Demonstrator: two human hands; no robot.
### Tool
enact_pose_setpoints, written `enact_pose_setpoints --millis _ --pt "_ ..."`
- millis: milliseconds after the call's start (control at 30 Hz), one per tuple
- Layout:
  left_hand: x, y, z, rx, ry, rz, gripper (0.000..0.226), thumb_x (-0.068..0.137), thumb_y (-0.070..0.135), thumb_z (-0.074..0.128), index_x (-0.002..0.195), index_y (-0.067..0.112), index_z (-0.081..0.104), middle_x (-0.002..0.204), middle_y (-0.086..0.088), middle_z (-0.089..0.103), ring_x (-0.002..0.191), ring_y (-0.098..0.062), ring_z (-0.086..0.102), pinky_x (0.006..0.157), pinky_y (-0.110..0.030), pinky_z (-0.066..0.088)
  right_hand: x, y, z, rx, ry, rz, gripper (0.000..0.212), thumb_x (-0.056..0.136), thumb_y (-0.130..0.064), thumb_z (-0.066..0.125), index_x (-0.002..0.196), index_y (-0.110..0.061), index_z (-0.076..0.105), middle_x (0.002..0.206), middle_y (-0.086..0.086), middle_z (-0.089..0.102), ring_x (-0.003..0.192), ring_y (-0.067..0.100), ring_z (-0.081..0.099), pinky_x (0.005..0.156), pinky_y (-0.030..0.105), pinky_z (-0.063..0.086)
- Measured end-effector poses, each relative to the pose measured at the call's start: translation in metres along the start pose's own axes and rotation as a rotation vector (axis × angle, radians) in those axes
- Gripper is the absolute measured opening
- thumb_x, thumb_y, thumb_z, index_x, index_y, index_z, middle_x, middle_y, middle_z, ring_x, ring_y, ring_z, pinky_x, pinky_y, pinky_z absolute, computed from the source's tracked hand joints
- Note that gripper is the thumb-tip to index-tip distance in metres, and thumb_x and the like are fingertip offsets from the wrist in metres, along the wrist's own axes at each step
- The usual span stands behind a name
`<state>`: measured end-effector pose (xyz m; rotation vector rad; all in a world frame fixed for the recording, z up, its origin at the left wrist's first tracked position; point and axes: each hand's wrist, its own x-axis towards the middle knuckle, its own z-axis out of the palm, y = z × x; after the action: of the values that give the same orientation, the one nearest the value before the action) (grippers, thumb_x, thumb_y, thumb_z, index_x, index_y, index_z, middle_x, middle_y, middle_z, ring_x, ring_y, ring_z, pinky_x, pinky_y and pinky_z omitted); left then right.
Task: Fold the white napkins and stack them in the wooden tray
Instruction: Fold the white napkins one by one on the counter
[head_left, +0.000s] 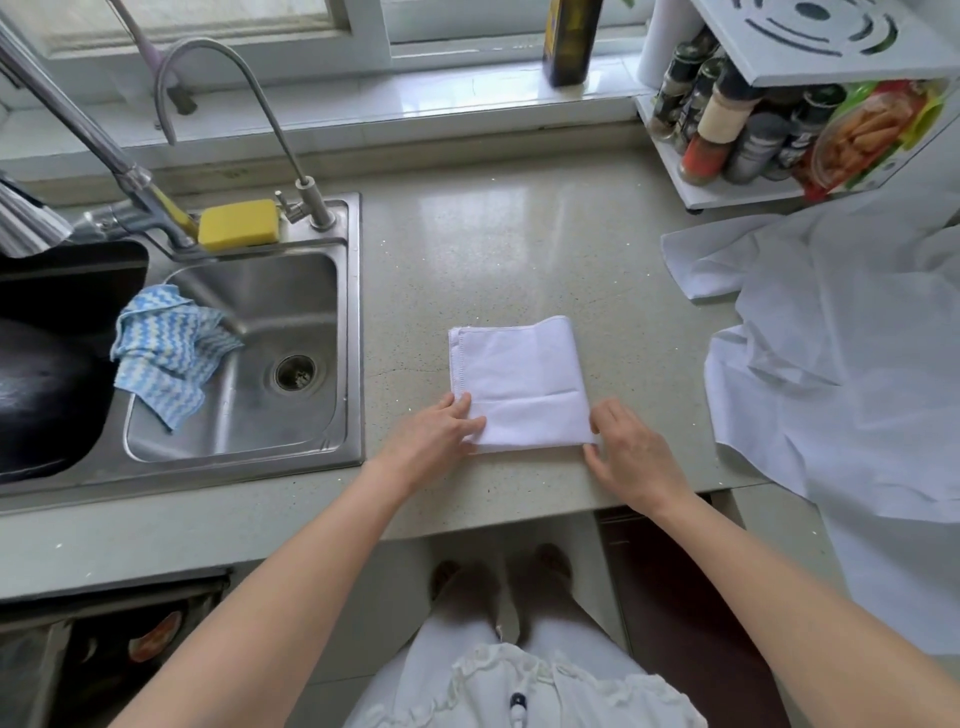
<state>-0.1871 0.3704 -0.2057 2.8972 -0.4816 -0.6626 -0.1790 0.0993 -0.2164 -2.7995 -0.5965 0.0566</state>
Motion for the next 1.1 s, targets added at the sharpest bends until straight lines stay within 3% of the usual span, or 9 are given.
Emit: enact_pose_setpoints --millis 233,333,433,500,600,667,767,867,1100 --pt "-0.006 0.006 -0.001 0.029 0.004 -0.014 0.040 0.103 0.029 0.038 0.142 0.019 0.040 0.159 -0.010 0.017 0.147 -0.025 0.016 0.104 -0.045 0.042 0.016 -0.011 -0.005 -0.229 -0.096 -0.100 0.035 0.050 0.012 0.070 0.073 -0.008 0.053 0.058 0.007 0.048 0.043 0.026 0.045 0.041 0.024 0.023" --pt "-0.009 0.010 -0.001 0.049 0.009 -0.027 0.044 0.101 0.040 0.037 0.139 0.020 0.044 0.157 -0.011 0.024 0.145 -0.025 0.021 0.109 -0.041 0.038 0.020 -0.005 -0.005 -0.261 -0.227 -0.109 0.027 0.062 0.009 0.062 0.079 -0.010 0.052 0.065 0.006 0.049 0.051 0.024 0.044 0.043 0.027 0.027" --pt "0.004 0.014 -0.016 0.186 0.126 0.002 0.045 0.098 0.051 0.036 0.105 0.020 0.068 0.121 -0.004 0.060 0.118 -0.025 0.050 0.103 -0.034 0.032 0.024 0.004 -0.005 -0.231 -0.282 -0.168 0.010 0.081 -0.005 0.049 0.087 -0.012 0.049 0.081 0.005 0.052 0.070 0.025 0.050 0.054 0.030 0.032" --pt "0.027 0.015 -0.032 0.196 0.194 0.019 0.039 0.092 0.053 0.049 0.103 0.020 0.067 0.113 0.000 0.062 0.110 -0.020 0.050 0.098 -0.031 0.033 0.031 0.010 -0.011 -0.177 -0.317 -0.215 0.010 0.090 -0.024 0.046 0.086 -0.015 0.047 0.085 0.001 0.052 0.076 0.021 0.052 0.059 0.028 0.031" --pt "0.066 0.010 -0.048 0.094 0.102 0.013 0.095 0.073 0.059 0.071 0.148 0.019 0.030 0.152 -0.006 0.029 0.140 -0.027 0.023 0.113 -0.035 0.023 0.056 0.019 -0.024 -0.030 -0.255 -0.138 0.023 0.094 -0.038 0.047 0.094 -0.017 0.058 0.091 0.000 0.057 0.083 0.020 0.055 0.064 0.029 0.038" --pt "0.080 0.007 -0.051 0.109 -0.047 0.001 0.124 0.064 0.063 0.076 0.154 0.018 0.002 0.161 -0.006 -0.003 0.147 -0.029 -0.005 0.119 -0.040 0.004 0.085 0.022 -0.032 0.154 -0.147 0.004 0.021 0.094 -0.025 0.052 0.110 -0.013 0.060 0.107 0.004 0.060 0.099 0.023 0.055 0.077 0.033 0.042" --pt "0.088 -0.004 -0.040 0.081 -0.157 -0.011 0.136 0.060 0.064 0.077 0.152 0.022 -0.015 0.158 -0.004 -0.023 0.144 -0.029 -0.022 0.113 -0.037 -0.012 0.133 0.024 -0.038 0.362 -0.125 0.151 0.040 0.091 -0.008 0.053 0.131 -0.007 0.049 0.129 0.008 0.055 0.122 0.026 0.042 0.099 0.030 0.030" --pt "0.087 -0.012 -0.026 0.000 -0.152 -0.023 0.141 0.057 0.069 0.076 0.149 0.024 -0.022 0.152 0.000 -0.034 0.138 -0.024 -0.033 0.106 -0.034 -0.019 0.166 0.024 -0.038 0.519 -0.227 0.193 0.048 0.091 -0.006 0.052 0.137 -0.010 0.041 0.125 0.006 0.059 0.121 0.026 0.044 0.106 0.036 0.031" --pt "0.084 -0.001 -0.017 0.004 -0.169 -0.080 0.152 0.050 0.076 0.074 0.143 0.022 -0.033 0.145 -0.004 -0.046 0.132 -0.032 -0.042 0.112 -0.045 -0.020 0.183 0.034 -0.021 0.283 -0.366 0.080 0.029 0.090 -0.012 0.053 0.119 -0.014 0.052 0.094 -0.001 0.059 0.096 0.022 0.056 0.088 0.034 0.039"
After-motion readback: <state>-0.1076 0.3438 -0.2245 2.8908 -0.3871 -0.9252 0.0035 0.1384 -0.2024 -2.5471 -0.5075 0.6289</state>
